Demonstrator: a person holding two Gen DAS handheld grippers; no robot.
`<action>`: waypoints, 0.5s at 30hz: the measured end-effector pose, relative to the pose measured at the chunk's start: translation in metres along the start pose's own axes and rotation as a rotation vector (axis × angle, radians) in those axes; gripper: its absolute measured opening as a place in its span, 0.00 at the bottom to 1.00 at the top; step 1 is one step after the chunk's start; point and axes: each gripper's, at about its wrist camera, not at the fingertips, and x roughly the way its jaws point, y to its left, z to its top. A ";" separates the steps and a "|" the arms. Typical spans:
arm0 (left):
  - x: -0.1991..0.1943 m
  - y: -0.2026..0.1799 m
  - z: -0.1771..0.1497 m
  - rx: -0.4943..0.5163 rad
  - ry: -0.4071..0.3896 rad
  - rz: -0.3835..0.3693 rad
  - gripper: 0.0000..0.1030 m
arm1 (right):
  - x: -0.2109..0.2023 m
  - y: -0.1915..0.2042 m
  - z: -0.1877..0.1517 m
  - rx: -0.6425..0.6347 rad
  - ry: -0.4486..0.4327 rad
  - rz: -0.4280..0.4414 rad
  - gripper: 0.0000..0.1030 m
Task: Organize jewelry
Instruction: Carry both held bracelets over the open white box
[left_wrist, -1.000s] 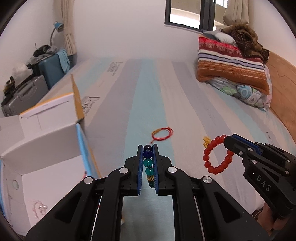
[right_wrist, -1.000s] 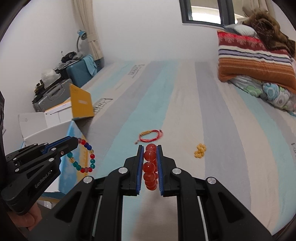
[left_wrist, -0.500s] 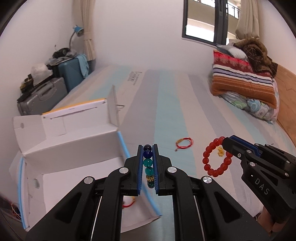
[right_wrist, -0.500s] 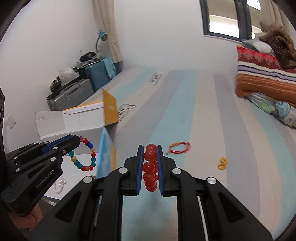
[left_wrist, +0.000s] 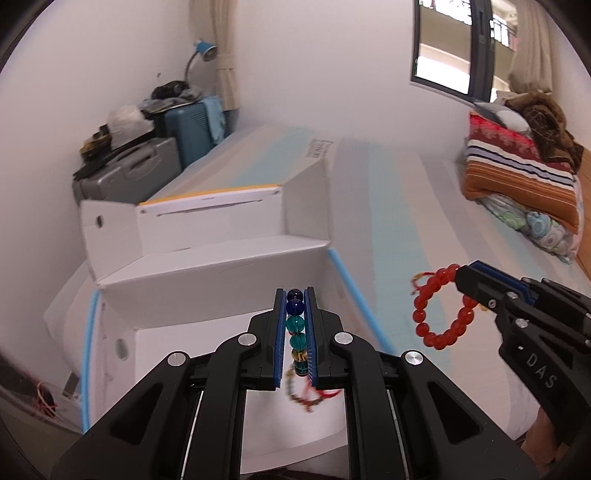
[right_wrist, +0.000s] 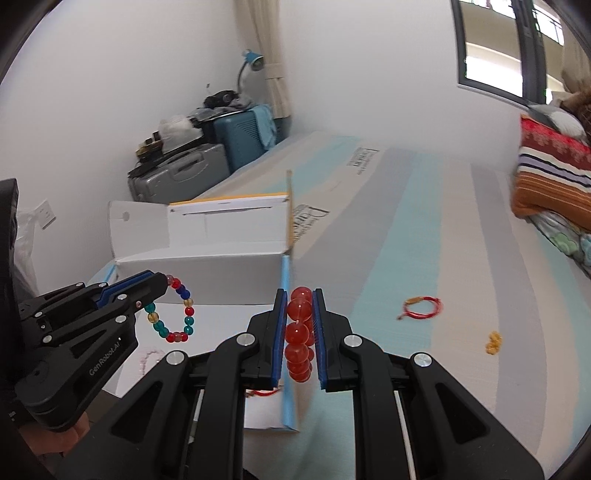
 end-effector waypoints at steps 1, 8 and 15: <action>0.000 0.006 -0.001 -0.006 0.002 0.007 0.09 | 0.003 0.006 0.000 -0.005 0.003 0.008 0.13; 0.003 0.048 -0.014 -0.043 0.027 0.058 0.09 | 0.027 0.044 -0.007 -0.044 0.040 0.050 0.13; 0.023 0.080 -0.036 -0.075 0.088 0.087 0.09 | 0.064 0.069 -0.026 -0.068 0.115 0.063 0.13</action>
